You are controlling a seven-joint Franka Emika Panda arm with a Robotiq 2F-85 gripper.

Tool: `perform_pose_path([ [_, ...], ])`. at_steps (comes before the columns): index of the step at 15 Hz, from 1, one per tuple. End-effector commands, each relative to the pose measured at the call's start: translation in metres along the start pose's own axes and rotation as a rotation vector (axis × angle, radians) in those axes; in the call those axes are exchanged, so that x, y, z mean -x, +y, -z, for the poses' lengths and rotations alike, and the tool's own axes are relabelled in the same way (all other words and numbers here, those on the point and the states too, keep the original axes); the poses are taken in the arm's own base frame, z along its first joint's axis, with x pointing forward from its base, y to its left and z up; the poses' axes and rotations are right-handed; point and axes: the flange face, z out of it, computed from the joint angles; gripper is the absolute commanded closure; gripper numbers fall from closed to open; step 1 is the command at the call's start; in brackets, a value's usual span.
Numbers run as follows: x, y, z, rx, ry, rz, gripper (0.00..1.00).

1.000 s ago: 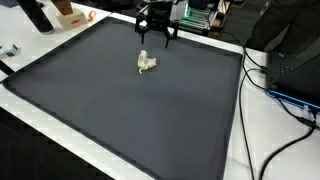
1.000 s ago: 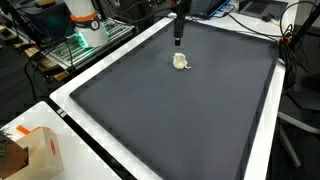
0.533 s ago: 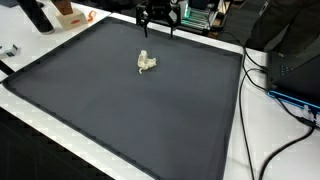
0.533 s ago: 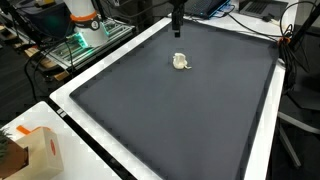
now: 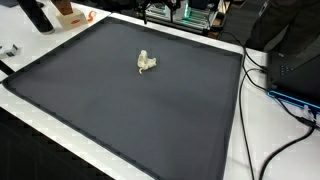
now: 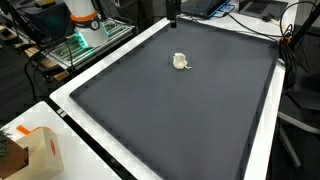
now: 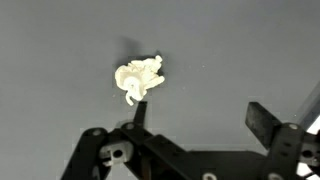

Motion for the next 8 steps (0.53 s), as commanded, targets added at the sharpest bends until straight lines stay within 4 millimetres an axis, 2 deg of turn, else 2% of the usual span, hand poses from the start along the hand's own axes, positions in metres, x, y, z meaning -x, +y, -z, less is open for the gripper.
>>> perform_pose_path([
  [1,0.01,0.009,0.017,-0.019,-0.008,-0.043,0.0],
  [4,0.01,0.019,0.026,-0.003,0.009,-0.092,0.0],
  [5,0.005,0.014,0.02,0.001,0.013,-0.055,0.0],
  [8,0.004,0.015,0.022,0.002,0.016,-0.057,0.0],
])
